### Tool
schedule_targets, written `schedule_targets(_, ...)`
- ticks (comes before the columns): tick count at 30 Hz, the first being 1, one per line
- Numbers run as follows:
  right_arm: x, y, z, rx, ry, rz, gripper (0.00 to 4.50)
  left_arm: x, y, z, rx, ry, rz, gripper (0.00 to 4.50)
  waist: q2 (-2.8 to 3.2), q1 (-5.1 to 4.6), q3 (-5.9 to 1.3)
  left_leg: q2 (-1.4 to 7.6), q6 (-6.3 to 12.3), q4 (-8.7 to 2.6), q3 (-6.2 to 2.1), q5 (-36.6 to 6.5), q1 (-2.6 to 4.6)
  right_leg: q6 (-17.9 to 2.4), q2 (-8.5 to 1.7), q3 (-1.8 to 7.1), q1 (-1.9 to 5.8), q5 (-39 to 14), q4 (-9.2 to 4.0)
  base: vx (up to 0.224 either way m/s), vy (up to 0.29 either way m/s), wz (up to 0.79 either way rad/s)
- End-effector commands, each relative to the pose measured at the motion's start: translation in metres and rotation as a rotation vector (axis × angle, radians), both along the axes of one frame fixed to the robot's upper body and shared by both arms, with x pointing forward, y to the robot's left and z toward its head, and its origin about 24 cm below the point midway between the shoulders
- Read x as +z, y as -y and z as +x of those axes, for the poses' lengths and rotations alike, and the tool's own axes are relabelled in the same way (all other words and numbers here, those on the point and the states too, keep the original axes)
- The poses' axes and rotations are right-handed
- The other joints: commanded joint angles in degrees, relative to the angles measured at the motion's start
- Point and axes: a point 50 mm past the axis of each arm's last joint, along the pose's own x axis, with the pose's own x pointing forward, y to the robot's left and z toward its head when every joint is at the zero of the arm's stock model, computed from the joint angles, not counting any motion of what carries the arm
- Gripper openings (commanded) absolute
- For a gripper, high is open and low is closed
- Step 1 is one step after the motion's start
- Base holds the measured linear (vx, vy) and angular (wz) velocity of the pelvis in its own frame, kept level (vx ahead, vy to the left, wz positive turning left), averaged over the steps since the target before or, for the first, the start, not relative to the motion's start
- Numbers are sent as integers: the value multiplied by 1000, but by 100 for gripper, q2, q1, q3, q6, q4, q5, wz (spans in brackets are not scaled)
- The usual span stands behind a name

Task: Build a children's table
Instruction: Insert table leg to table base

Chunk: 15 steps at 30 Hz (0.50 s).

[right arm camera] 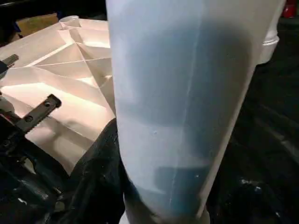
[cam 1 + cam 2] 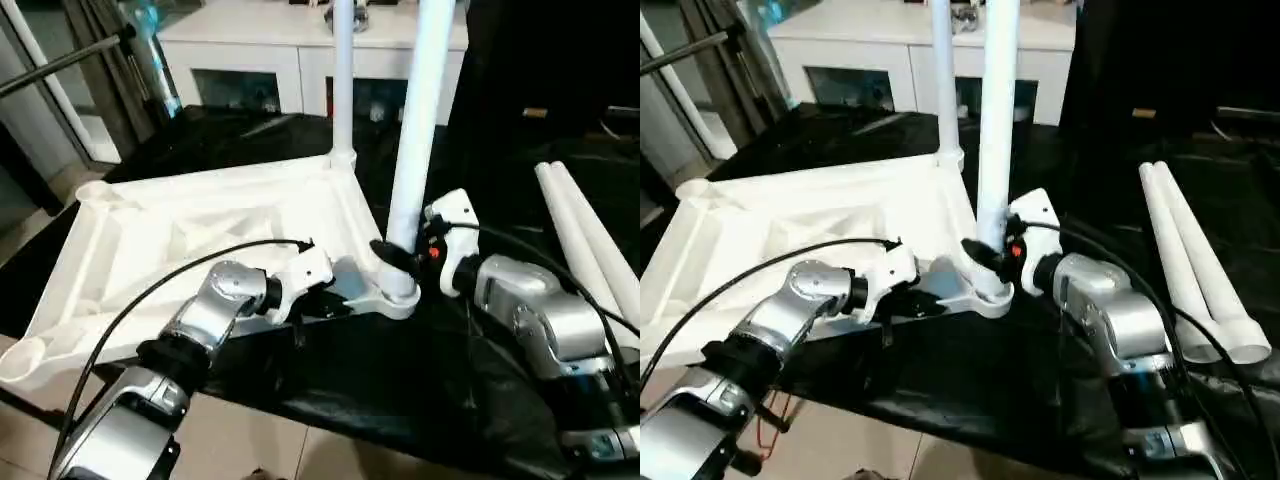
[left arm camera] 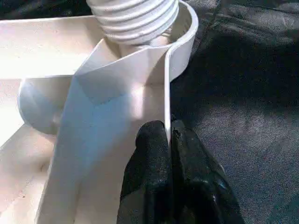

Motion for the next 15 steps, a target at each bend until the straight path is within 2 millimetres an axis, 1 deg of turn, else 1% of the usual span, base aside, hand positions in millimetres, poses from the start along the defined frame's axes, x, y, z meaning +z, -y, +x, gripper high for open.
schedule_targets(1,3,-5,3,25,17,-2,188,-7,-8,-2,44,-12,24,28,-174,18,-363,287,126,-423,-138,-1310,98,-1051,-418,262,217,-1798,-500,0,0,0)
schedule_targets(2,3,-5,3,27,18,-2,188,-7,-10,-1,50,-6,29,28,-165,19,-361,289,124,-427,-139,-1325,101,-1053,-420,261,211,-1814,-503,0,0,0)
schedule_targets(4,3,-5,3,30,16,0,188,-7,-13,0,61,9,42,59,-170,22,-354,287,114,-431,-139,-1367,98,-1033,-418,261,210,-1869,-513,0,0,0)
schedule_targets(6,2,-5,3,32,16,1,188,-8,-15,1,71,23,57,64,-163,20,-350,294,69,-442,-146,-1468,111,-997,-419,261,199,-1970,-525,0,0,0)
schedule_targets(8,2,-5,2,35,12,4,188,-9,-19,0,64,0,59,64,-170,11,-341,291,36,-454,-149,-1554,112,-986,-415,261,195,-2026,-532,0,0,0)
schedule_targets(9,1,-4,1,35,11,4,188,-9,-20,0,66,-5,58,35,-164,3,-341,290,14,-461,-153,-1581,108,-983,-416,261,199,-2025,-531,0,0,0)
schedule_targets(10,1,-4,1,33,10,4,188,-9,-20,0,67,-8,56,32,-167,-1,-342,290,10,-462,-155,-1588,105,-986,-418,262,201,-2017,-531,0,0,0)
schedule_targets(11,1,-3,1,33,10,5,188,-9,-20,0,67,-10,55,35,-150,-9,-341,289,0,-463,-158,-1602,107,-997,-421,263,201,-1994,-529,0,0,0)
schedule_targets(12,0,-3,0,32,9,5,188,-10,-21,-1,65,-16,57,32,-160,-26,-338,286,-7,-463,-152,-1649,110,-1007,-415,264,195,-2002,-537,0,0,0)
schedule_targets(13,0,-3,0,32,9,5,188,-10,-21,-1,64,-18,59,23,-159,-28,-342,285,-10,-460,-154,-1652,114,-1019,-420,264,196,-1994,-536,0,0,0)
schedule_targets(14,0,-2,0,31,8,4,188,-11,-22,-1,60,-25,64,11,-142,-37,-340,285,-8,-462,-157,-1652,108,-1030,-416,265,199,-1970,-532,0,0,0)
schedule_targets(15,-1,-2,0,30,7,4,188,-12,-22,-2,60,-28,67,3,-148,-45,-343,285,-4,-462,-156,-1650,109,-1040,-415,265,199,-1940,-533,0,0,0)
